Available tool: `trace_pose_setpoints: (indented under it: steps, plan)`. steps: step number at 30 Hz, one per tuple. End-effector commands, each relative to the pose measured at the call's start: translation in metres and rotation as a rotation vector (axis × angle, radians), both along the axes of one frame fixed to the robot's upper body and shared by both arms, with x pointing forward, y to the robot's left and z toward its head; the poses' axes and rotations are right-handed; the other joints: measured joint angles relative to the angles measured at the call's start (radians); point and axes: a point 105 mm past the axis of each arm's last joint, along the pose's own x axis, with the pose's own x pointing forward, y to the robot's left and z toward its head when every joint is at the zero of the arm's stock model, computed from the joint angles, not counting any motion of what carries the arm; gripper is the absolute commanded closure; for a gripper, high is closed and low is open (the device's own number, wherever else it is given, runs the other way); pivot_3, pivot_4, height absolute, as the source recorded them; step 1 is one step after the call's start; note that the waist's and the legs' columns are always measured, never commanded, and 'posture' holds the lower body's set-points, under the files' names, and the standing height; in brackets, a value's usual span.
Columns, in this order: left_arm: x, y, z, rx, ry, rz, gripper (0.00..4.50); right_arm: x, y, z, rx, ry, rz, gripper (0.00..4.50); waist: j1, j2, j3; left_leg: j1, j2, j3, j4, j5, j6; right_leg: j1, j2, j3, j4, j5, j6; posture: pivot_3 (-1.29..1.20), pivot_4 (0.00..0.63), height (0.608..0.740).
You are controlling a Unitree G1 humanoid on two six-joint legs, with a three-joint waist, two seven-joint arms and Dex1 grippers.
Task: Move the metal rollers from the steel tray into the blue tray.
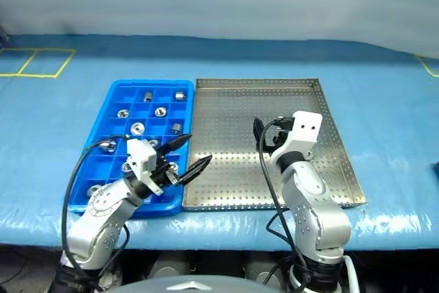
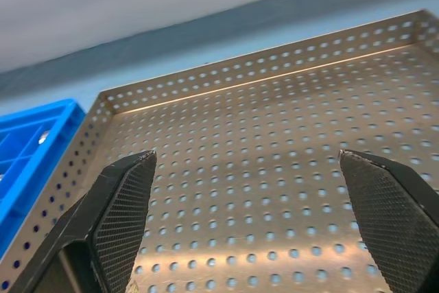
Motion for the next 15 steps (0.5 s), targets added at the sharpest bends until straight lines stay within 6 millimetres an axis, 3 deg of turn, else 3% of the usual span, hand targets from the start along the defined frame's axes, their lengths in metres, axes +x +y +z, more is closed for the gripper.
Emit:
trace_pose_setpoints:
  steps: [1, 9, 15]
  plan:
    - [-0.003, -0.013, 0.002, -0.026, 0.002, -0.072, 0.0, 0.0, -0.009, 0.003, -0.026, -0.023, -0.09, 0.01, -0.012, 0.0, 0.0, 0.0, 0.0, 0.0, 0.0, 0.0, 0.0, 0.0, 0.0, 0.0, 0.0, 0.0, 0.0, 0.0, 0.15, 0.74]
    - [-0.003, -0.022, 0.0, 0.018, -0.015, -0.096, 0.0, 0.01, -0.032, -0.033, -0.049, 0.112, -0.284, 0.01, -0.035, 0.0, 0.0, 0.001, -0.001, 0.003, 0.001, 0.0, 0.0, 0.0, -0.001, 0.003, 0.0, 0.001, 0.001, 0.0, 0.15, 0.74]
    - [-0.004, -0.024, -0.001, 0.02, -0.018, -0.098, 0.0, 0.017, -0.039, -0.048, -0.041, 0.148, -0.334, 0.01, -0.035, 0.0, 0.0, 0.001, -0.001, 0.004, 0.001, 0.0, 0.0, 0.0, -0.001, 0.004, 0.0, 0.001, 0.002, 0.03, 0.15, 0.74]
